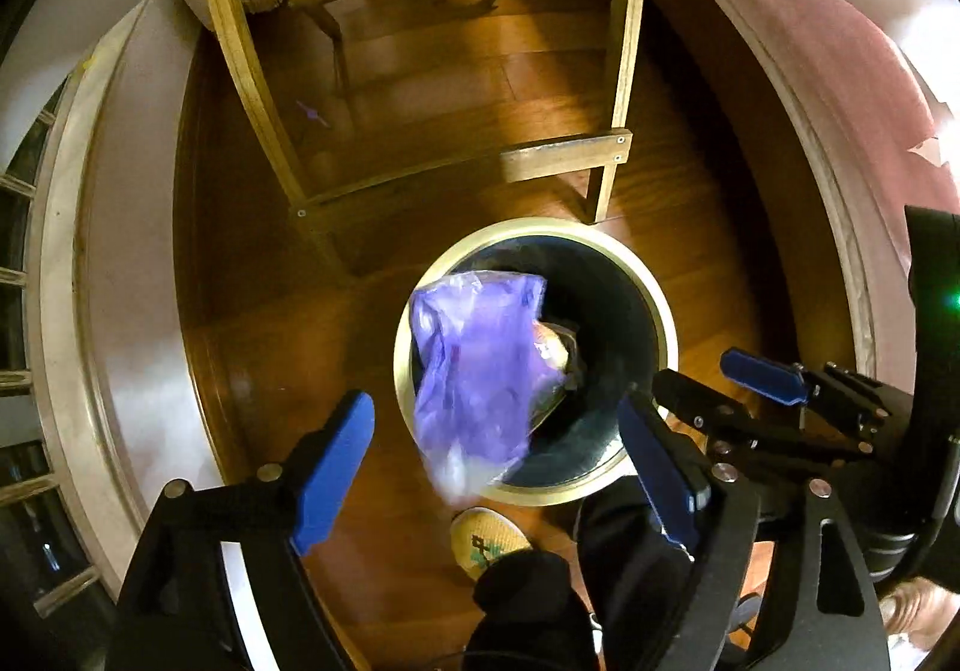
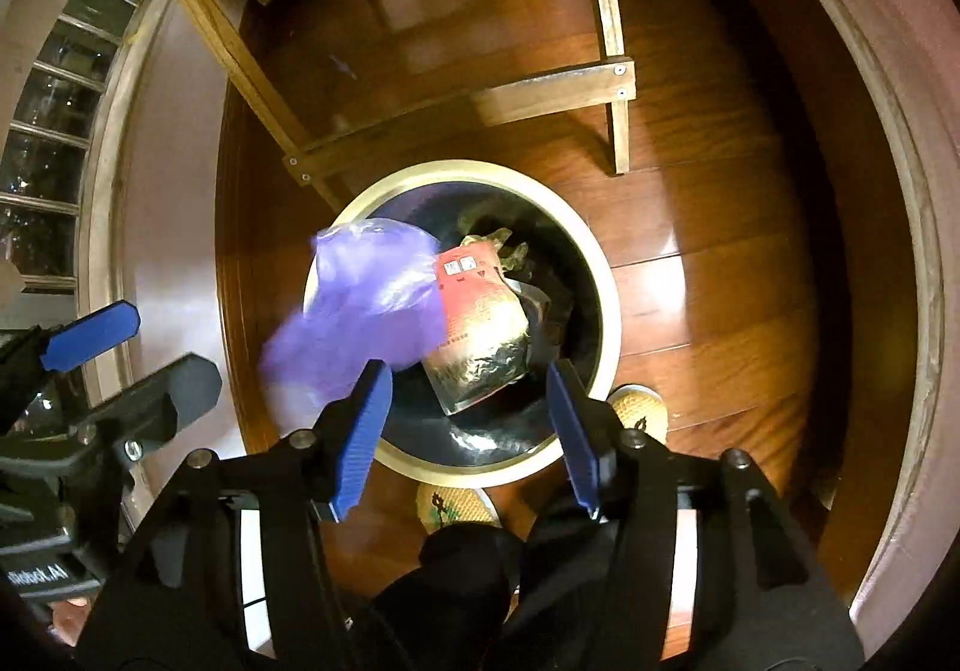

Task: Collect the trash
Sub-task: 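Raise both open tools back over the table, then grasp the cream paper box with the left tool while the right tool grasps the green wrapper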

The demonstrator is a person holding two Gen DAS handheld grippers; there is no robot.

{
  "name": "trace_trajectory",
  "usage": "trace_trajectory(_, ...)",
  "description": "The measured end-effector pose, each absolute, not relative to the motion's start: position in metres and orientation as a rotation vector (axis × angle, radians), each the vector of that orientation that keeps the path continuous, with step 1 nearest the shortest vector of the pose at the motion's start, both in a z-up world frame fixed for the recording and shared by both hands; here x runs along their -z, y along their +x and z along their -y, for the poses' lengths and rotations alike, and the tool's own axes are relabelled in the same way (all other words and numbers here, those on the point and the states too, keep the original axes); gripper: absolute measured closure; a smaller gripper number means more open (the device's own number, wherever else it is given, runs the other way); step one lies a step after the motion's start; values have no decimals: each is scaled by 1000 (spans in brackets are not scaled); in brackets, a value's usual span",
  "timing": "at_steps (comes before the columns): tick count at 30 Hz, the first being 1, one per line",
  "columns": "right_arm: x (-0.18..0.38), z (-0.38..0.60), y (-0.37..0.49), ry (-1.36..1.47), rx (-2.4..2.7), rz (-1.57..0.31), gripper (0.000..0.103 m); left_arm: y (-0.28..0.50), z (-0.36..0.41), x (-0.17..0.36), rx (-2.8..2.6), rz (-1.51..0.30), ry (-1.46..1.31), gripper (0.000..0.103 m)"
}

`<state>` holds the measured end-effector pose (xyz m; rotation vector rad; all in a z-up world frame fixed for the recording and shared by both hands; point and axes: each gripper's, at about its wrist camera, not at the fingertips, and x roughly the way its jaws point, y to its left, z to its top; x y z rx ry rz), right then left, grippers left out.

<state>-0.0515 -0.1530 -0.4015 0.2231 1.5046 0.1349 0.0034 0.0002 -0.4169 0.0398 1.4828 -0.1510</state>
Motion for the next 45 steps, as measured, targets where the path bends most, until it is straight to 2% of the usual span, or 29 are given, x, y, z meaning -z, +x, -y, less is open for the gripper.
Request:
trace_trajectory(7,374,155,-50,224,-131,-1475,51,-4,-1,400,141,-1475,44,15)
trace_trajectory(12,337,155,-54,231,-125,-1447,50,-14,-8,358,121,-1441,32,15)
trace_trajectory(22,215,144,-63,236,-136,-1365,50,-28,-24,206,119,-1279,30,15)
trace_trajectory(28,127,131,-65,228,-157,-1283,50,-37,-35,107,135,-1149,71,11)
trace_trajectory(34,41,118,-61,193,-171,-1179,49,-40,-44,29,147,-1051,93,10)
trace_trajectory(41,-38,114,-49,147,-163,-1051,49,-30,-52,-38,143,-951,94,10)
trace_trajectory(45,-65,116,-31,124,-161,-1003,49,-13,-57,-64,130,-917,82,10)
